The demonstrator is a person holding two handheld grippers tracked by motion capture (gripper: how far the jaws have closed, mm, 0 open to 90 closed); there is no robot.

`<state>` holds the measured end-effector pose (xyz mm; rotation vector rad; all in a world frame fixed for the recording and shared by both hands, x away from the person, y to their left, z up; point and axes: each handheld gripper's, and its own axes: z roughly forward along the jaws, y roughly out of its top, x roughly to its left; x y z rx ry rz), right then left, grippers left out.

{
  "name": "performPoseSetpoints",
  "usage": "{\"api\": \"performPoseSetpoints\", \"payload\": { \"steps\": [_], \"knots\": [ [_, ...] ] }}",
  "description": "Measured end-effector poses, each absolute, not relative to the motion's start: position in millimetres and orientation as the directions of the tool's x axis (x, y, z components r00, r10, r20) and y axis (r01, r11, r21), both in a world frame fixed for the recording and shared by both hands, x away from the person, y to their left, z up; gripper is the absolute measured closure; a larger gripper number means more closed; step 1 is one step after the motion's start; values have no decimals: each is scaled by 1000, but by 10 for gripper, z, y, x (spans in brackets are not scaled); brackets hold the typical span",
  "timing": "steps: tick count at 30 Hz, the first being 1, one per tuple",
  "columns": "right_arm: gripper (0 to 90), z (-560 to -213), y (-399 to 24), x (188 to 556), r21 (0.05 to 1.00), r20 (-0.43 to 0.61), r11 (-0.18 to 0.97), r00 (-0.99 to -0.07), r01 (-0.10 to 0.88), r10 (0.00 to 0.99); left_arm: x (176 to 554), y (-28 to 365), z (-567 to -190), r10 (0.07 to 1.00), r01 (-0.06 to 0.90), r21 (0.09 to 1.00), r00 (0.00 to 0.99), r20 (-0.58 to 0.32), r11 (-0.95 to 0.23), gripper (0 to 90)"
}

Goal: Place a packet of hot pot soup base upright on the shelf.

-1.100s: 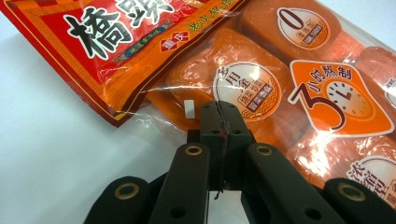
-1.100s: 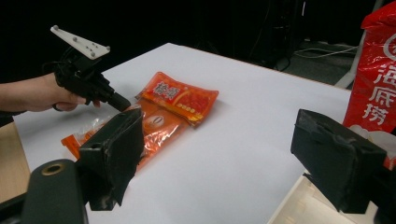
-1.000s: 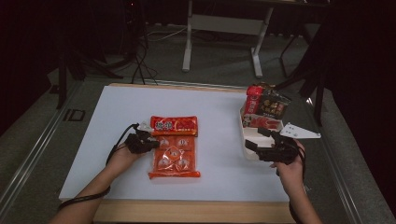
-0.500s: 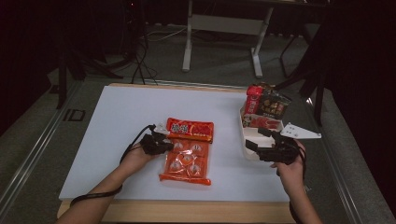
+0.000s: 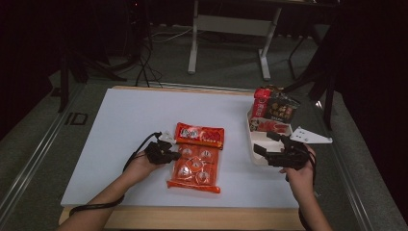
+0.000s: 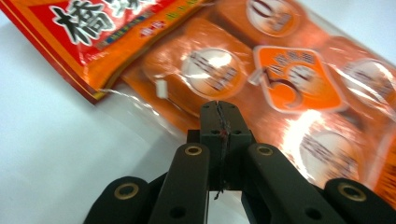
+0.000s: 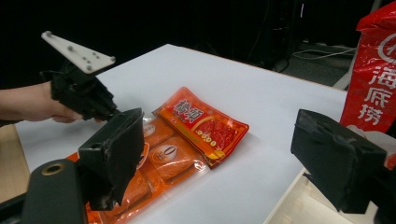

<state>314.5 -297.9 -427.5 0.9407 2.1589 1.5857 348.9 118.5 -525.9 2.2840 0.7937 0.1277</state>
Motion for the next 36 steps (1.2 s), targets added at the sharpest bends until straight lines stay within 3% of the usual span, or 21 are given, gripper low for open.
{"api": "performPoseSetpoints", "payload": {
  "steps": [14,36],
  "knots": [
    [171,-4273,-2977,3144,929,129,180,-739,323,661,3162,1219,-5317,524,498,603,838,-150,-623,896],
    [171,-4293,-2941,3148,926,124,193,-743,326,658,3160,1075,-5344,489,505,632,844,-219,-588,893]
  ]
}}
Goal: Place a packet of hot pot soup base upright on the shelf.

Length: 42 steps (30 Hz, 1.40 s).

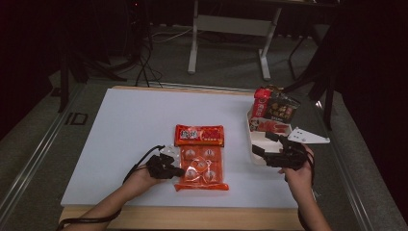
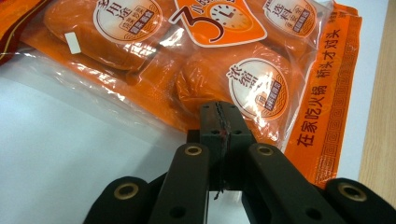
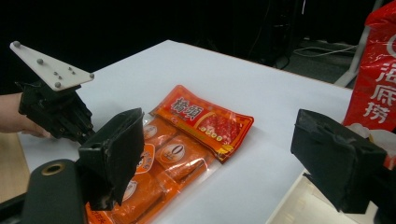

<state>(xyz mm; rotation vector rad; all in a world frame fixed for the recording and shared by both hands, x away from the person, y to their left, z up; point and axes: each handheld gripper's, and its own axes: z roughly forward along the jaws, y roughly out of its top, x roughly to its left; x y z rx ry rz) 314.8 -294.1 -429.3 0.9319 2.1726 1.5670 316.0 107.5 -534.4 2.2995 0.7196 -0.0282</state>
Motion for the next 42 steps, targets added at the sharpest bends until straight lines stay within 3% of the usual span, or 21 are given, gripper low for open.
{"api": "performPoseSetpoints", "payload": {
  "steps": [8,17,36,42],
  "knots": [
    [171,-4287,-2969,3130,927,121,190,-740,322,662,3207,1206,-5171,490,521,689,829,-270,-503,695],
    [171,-4289,-2947,3114,927,113,201,-744,318,659,3309,1329,-5048,523,537,722,804,-282,-436,540],
    [189,-4305,-2886,3097,928,79,232,-761,292,644,3713,1413,-4989,602,577,735,743,-292,-356,359],
    [190,-4312,-2881,3093,932,70,234,-769,278,635,3872,1438,-5035,645,589,737,712,-278,-332,342]
  ]
}}
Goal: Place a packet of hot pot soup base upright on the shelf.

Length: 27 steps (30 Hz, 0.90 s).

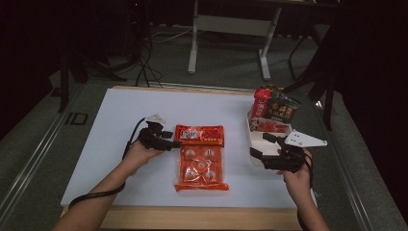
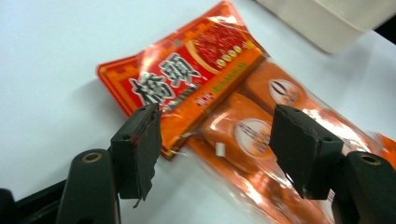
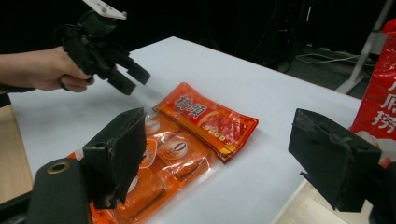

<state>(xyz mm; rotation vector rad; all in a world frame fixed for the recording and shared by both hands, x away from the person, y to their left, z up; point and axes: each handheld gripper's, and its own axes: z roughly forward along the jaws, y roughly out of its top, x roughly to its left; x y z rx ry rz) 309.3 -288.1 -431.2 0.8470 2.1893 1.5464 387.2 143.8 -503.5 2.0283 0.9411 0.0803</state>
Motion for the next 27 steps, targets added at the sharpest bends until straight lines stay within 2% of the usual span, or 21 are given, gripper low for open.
{"api": "performPoseSetpoints", "payload": {
  "steps": [9,17,27],
  "knots": [
    [186,-4317,-2881,3087,928,64,243,-764,282,642,4065,1485,-5089,684,592,732,688,-242,-337,354],
    [184,-4322,-2876,3091,928,65,242,-764,282,642,4264,1529,-5247,706,635,705,654,-271,-317,376],
    [184,-4323,-2881,3089,928,67,241,-764,285,642,4331,1427,-5407,709,659,676,646,-284,-330,429]
  ]
}}
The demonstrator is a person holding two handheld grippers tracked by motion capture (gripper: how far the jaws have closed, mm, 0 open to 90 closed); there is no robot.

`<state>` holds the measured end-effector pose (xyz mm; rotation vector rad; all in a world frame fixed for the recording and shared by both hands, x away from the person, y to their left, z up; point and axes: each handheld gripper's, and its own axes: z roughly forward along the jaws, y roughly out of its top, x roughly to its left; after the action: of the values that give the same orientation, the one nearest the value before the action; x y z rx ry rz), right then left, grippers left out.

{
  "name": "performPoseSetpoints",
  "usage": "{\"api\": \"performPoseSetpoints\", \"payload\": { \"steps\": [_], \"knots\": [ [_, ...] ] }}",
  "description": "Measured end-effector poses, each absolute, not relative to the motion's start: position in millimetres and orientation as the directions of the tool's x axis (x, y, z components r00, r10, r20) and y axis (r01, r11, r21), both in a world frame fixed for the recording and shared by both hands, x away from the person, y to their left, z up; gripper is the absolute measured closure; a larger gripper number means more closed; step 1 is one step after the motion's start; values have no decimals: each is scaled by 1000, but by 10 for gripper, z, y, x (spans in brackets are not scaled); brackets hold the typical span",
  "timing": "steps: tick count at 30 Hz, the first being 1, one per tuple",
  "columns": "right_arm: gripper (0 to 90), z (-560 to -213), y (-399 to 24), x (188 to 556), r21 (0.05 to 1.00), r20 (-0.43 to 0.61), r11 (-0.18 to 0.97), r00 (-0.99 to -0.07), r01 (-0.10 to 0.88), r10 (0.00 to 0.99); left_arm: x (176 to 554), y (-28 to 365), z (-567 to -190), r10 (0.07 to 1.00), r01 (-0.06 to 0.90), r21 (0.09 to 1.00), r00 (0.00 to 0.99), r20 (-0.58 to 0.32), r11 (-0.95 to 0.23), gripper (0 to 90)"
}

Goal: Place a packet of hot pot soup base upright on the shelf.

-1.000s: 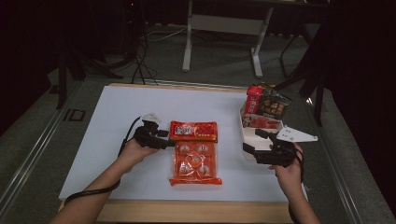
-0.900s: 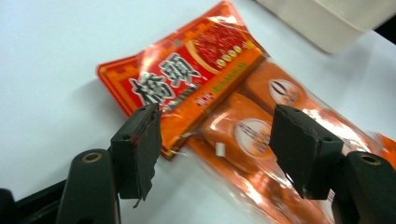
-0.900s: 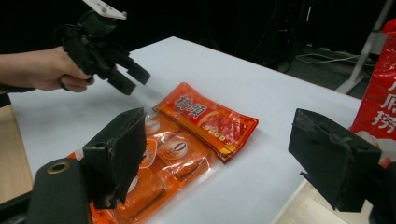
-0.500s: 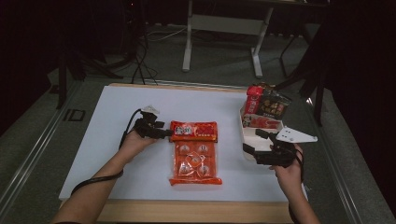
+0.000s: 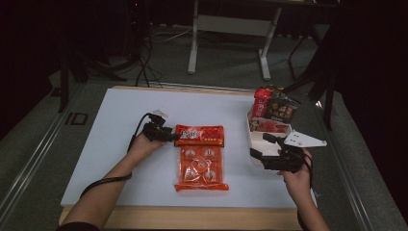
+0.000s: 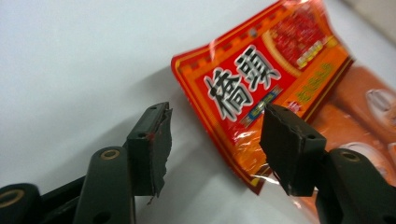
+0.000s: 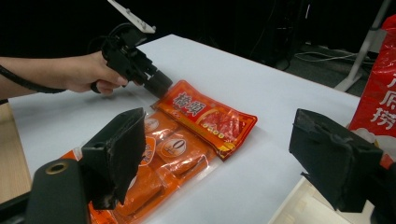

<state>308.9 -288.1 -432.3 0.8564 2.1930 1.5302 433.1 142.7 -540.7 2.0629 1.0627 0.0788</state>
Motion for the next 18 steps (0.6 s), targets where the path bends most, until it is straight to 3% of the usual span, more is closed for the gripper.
{"api": "performPoseSetpoints", "payload": {
  "steps": [13,18],
  "knots": [
    [182,-4340,-2877,3100,925,71,245,-765,291,640,4359,1319,-5488,703,674,671,636,-316,-308,466],
    [182,-4335,-2873,3096,925,73,243,-766,291,639,4378,1233,-5496,666,663,670,668,-331,-332,531]
  ]
}}
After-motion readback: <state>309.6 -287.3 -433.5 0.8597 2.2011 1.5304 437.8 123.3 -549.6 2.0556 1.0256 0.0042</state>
